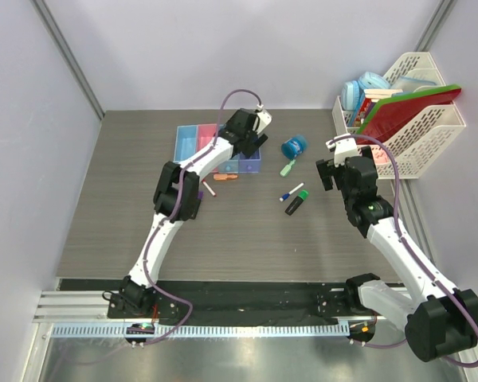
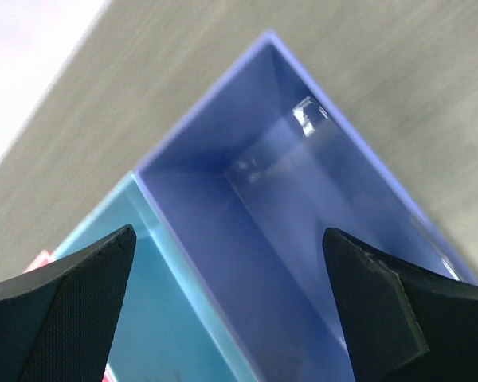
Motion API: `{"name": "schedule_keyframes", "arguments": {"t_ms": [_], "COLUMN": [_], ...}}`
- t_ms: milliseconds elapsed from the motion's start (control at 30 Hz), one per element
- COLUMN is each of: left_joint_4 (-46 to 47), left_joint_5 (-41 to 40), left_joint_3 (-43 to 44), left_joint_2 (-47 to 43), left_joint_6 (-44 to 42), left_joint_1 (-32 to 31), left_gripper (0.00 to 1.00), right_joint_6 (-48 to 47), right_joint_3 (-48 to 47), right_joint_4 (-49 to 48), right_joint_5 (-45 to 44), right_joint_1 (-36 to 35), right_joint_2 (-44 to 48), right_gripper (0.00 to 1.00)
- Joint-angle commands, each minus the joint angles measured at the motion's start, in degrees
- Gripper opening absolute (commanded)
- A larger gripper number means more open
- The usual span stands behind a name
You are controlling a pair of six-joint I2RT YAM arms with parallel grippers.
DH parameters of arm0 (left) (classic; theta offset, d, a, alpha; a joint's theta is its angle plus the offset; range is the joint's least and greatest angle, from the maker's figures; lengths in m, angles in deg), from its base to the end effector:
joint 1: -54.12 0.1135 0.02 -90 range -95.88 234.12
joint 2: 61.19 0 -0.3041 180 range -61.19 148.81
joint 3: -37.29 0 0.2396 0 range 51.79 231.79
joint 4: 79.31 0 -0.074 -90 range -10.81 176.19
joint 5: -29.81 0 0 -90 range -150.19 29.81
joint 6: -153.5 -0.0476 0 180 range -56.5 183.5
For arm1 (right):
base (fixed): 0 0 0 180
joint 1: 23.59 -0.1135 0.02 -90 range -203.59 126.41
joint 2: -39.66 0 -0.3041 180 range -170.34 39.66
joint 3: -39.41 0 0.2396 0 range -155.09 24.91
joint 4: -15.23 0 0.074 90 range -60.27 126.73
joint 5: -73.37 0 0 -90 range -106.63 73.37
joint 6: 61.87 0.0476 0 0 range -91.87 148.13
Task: Sort the stationery into containers
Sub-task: Move the storage box to the center of the board.
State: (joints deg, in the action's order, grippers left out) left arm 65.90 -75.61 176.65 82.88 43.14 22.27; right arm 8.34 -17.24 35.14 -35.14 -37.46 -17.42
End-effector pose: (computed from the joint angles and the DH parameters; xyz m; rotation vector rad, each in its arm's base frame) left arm 0.5142 -0.3046 0.1960 0.8547 2.0684 0.1954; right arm 0.2036 0.0347 0.3256 -0.3462 1.8936 -0.3800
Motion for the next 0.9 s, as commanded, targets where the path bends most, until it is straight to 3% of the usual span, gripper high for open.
{"name": "schedule_keyframes", "arguments": {"t_ms": [0,267,533,867], "left_joint_4": [-1.8,7.4,7.0,5.4], "left_joint_5": [-2.2,-2.5,-2.9,-3.0], "left_joint_3": [7.0,0.2,3.2,-2.2], "left_joint_2": [4.6,0.6,-1.2,-12.0], "left_joint_6": [-3.7,-1.2,1.5,3.8], "left_joint_1": [0.2,0.3,0.1,0.1], "left_gripper": [1.0,1.0,1.0,1.0], "right_joint_6": [-0.5,-0.4,-0.4,-0.2], "right_joint_3": [0.3,0.1,0.3,-0.1], "right_joint_4": [-1.5,-1.7,-1.7,-1.1], "right_joint_5": [0.0,0.2,0.0,0.5], "right_joint_1": [0.2,0.1,0.2,0.1], "right_joint_2": [1.3,0.4,0.9,0.3], "right_gripper": [1.0,1.0,1.0,1.0]}}
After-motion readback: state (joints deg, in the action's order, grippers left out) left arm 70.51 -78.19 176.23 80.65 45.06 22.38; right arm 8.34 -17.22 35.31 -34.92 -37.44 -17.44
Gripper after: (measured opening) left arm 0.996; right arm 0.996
